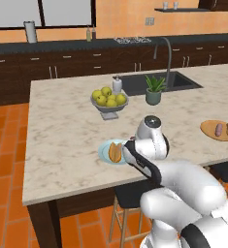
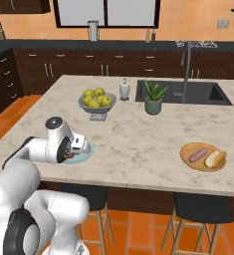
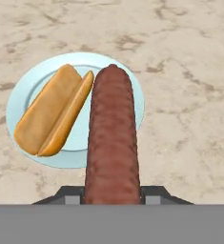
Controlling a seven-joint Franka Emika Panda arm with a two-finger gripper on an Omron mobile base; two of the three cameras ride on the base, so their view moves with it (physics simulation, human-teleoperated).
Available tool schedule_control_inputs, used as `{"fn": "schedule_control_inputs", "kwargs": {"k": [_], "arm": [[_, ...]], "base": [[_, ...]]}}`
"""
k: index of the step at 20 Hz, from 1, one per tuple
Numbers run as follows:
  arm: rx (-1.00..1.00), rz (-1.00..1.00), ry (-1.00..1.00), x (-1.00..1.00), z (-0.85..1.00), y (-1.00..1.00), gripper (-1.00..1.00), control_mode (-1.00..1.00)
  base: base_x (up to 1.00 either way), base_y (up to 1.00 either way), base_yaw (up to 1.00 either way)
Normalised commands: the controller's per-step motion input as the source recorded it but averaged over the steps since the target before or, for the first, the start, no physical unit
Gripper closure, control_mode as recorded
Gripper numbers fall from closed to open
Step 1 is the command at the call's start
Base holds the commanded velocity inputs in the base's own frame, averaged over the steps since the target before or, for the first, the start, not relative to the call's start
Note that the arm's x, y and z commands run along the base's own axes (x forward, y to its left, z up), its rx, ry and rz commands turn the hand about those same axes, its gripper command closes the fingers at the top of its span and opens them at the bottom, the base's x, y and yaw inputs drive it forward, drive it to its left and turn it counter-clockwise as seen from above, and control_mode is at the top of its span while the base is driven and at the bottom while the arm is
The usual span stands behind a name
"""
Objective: Place one bun and one sausage from the bowl on each plate.
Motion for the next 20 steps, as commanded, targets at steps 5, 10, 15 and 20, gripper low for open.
{"fn": "schedule_control_inputs", "kwargs": {"k": [5,10,15,20], "arm": [[0.0,0.0,0.06,0.62,-0.19,0.07,1.0,-1.0],[0.0,0.0,0.1,0.33,-0.3,0.33,-1.0,-1.0],[0.0,0.0,0.03,0.47,-0.05,0.06,-1.0,-1.0],[0.0,0.0,-0.02,0.11,0.04,-0.18,-1.0,-1.0]], "base": [[0.0,0.0,0.0],[0.0,0.0,0.0],[0.0,0.0,0.0],[0.0,0.0,0.0]]}}
